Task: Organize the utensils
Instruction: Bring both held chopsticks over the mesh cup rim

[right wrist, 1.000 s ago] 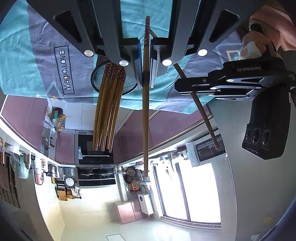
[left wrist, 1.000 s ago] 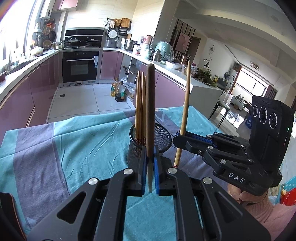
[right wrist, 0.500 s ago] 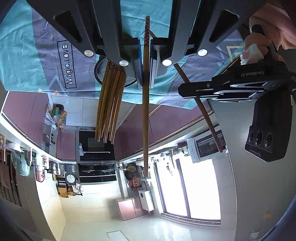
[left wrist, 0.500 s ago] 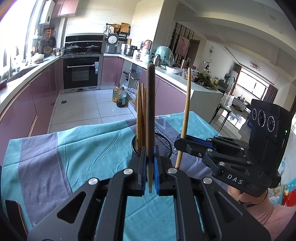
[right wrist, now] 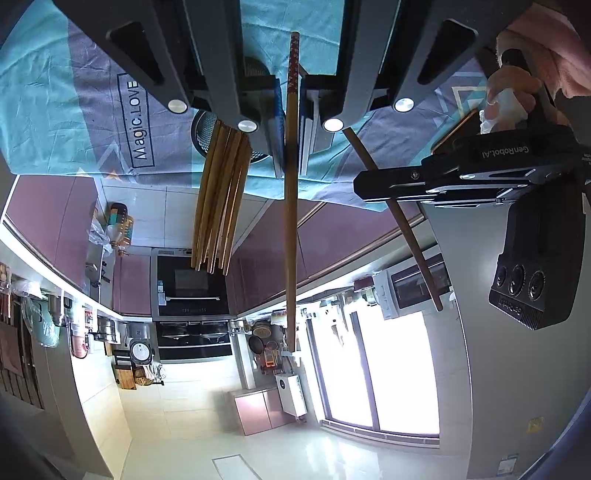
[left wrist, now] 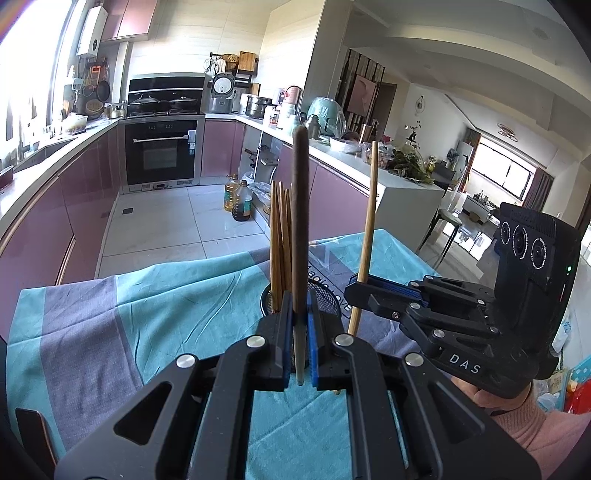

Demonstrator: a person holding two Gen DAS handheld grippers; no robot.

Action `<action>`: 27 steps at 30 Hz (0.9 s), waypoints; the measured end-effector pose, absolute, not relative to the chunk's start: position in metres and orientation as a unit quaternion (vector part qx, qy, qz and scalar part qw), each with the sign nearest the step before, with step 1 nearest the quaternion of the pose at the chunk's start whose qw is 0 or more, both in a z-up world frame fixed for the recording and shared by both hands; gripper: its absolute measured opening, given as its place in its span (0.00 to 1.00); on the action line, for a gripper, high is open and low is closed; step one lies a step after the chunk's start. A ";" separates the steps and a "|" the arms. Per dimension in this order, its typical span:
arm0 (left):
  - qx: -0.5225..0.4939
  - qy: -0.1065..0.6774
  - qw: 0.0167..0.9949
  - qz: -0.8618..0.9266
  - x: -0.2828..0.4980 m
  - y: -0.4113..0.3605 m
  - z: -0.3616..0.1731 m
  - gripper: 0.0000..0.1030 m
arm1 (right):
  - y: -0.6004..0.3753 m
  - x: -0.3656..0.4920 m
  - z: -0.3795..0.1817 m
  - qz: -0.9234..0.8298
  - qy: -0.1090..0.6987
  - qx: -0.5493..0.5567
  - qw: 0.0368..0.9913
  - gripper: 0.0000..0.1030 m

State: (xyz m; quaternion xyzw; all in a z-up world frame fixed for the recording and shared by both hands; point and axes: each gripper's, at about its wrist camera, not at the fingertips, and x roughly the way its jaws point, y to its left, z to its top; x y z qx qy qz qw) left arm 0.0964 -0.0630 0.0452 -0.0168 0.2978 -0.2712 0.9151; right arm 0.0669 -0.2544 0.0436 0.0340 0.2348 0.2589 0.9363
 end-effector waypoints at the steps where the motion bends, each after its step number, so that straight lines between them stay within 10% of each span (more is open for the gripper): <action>1: -0.016 0.297 0.915 -0.271 0.097 -0.064 0.046 0.07 | -0.254 0.067 0.044 0.259 0.233 0.034 0.937 0.06; 27: -0.016 0.266 0.924 -0.276 0.085 -0.061 0.074 0.07 | -0.257 0.073 0.057 0.264 0.213 0.038 0.940 0.06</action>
